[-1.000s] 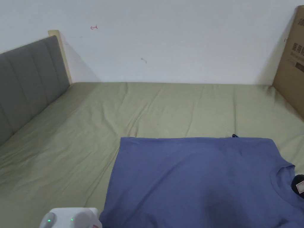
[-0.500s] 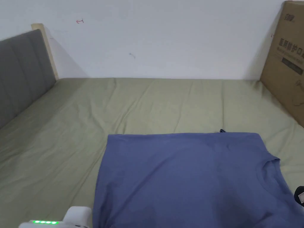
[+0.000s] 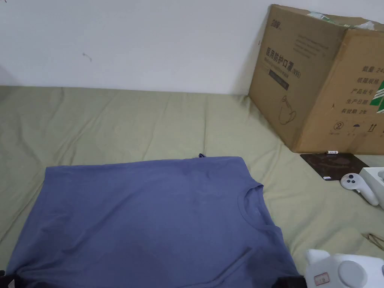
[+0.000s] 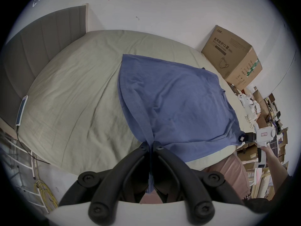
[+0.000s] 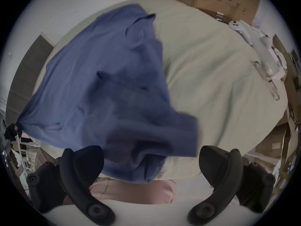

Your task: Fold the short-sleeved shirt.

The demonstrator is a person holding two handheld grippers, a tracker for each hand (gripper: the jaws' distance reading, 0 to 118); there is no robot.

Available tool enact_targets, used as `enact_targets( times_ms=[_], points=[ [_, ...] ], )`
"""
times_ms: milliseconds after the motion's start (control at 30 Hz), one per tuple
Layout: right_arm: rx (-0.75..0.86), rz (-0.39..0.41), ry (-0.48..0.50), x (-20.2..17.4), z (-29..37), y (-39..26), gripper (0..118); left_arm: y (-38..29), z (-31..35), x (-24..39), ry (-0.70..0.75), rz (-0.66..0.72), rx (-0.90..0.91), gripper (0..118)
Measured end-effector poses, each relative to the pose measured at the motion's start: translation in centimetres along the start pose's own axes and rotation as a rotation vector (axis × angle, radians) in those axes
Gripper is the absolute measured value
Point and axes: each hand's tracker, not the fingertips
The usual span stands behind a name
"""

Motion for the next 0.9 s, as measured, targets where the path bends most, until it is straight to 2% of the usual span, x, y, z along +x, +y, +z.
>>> enact_targets(
  times_ms=[67,100,133,200,267,300,333,367,400,433,500,767,900],
  points=[
    [-0.040,-0.007,0.046,-0.8,-1.0,-0.3,111,-0.2,-0.6,-0.5,0.026,0.022,-0.027,2],
    [-0.033,0.014,0.015,-1.6,-1.1,-0.6,111,-0.3,-0.9,-0.7,0.032,0.036,-0.041,2],
    [-0.011,0.075,-0.048,-1.6,-0.6,-0.6,108,-0.5,-1.2,-1.0,0.034,0.051,-0.053,2],
    [0.008,0.120,-0.072,-2.0,0.0,-1.0,91,-1.0,-1.7,-1.5,0.040,0.069,-0.078,2],
    [0.037,0.117,-0.060,-2.0,1.7,-1.5,50,-1.3,-2.0,-1.8,0.041,0.073,-0.094,2],
    [0.054,0.116,-0.041,-1.9,2.4,-1.6,20,-1.5,-2.0,-2.0,0.033,0.082,-0.100,2],
    [0.065,0.099,0.027,-1.7,3.1,-1.8,5,-1.7,-1.9,-2.2,0.017,0.099,-0.104,2],
    [0.055,0.050,0.132,-1.4,3.5,-1.9,5,-1.7,-1.8,-2.3,0.002,0.117,-0.103,2],
    [0.044,0.011,0.167,-0.9,3.6,-1.7,5,-1.7,-1.7,-2.5,0.004,0.124,-0.097,2],
    [0.054,0.039,0.113,-1.0,4.0,-1.8,5,-1.7,-1.5,-2.6,0.002,0.129,-0.094,2],
    [0.079,0.062,0.097,-1.0,5.0,-1.9,5,-1.5,-1.0,-3.1,-0.017,0.141,-0.089,2],
    [0.040,0.075,0.089,-0.2,9.6,-3.7,5,-1.8,2.3,-4.3,-0.069,0.142,-0.150,2],
    [0.015,0.031,0.135,-0.2,11.2,-3.6,5,-1.2,2.7,-4.6,-0.107,0.175,-0.188,2]
  ],
)
